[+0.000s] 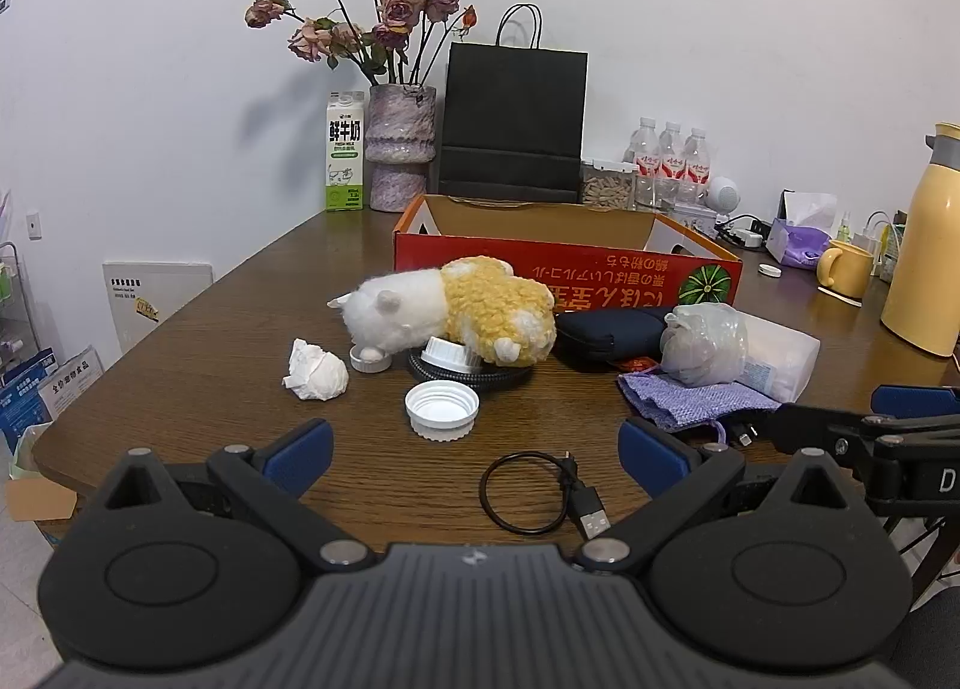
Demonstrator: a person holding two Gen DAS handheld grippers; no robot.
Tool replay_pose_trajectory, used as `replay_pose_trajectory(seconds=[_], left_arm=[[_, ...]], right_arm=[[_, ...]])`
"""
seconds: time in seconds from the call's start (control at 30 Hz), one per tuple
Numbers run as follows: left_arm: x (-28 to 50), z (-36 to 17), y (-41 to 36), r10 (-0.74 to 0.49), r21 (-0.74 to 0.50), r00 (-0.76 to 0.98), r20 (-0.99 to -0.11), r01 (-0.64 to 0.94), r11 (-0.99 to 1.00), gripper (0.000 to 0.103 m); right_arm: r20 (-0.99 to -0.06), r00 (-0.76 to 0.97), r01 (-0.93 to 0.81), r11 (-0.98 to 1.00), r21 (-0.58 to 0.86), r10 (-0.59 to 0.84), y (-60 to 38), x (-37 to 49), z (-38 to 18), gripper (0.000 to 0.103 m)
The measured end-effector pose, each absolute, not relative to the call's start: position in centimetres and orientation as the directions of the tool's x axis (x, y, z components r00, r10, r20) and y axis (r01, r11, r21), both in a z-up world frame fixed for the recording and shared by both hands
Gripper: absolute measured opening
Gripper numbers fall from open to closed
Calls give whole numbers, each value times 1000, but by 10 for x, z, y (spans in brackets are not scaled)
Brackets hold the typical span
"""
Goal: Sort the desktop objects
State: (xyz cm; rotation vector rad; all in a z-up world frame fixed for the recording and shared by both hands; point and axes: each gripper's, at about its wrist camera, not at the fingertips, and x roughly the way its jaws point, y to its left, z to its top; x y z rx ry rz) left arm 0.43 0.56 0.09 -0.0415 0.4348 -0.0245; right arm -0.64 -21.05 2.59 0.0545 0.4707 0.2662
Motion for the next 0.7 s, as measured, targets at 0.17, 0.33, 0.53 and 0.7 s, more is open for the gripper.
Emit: replay_pose_trajectory(seconds=[0.17, 0.33, 0.53, 0.7], left_arm=[[5, 2, 6, -35, -47, 907, -420, 16, 999, 103], [4, 2, 6, -33, -46, 908, -418, 16, 999, 103], [3, 1, 6, -35, -46, 908, -418, 17, 999, 103], [3, 0, 5, -36, -44, 908, -418, 19, 999, 103]], right_arm=[[-440, 858, -241, 964, 113, 266, -211, -7, 26, 103], [-438, 859, -239, 964, 113, 264, -211, -7, 26, 103], [-439, 859, -239, 965, 112, 264, -212, -7, 27, 103], [-437, 861, -237, 966, 108, 260, -212, -8, 27, 103]])
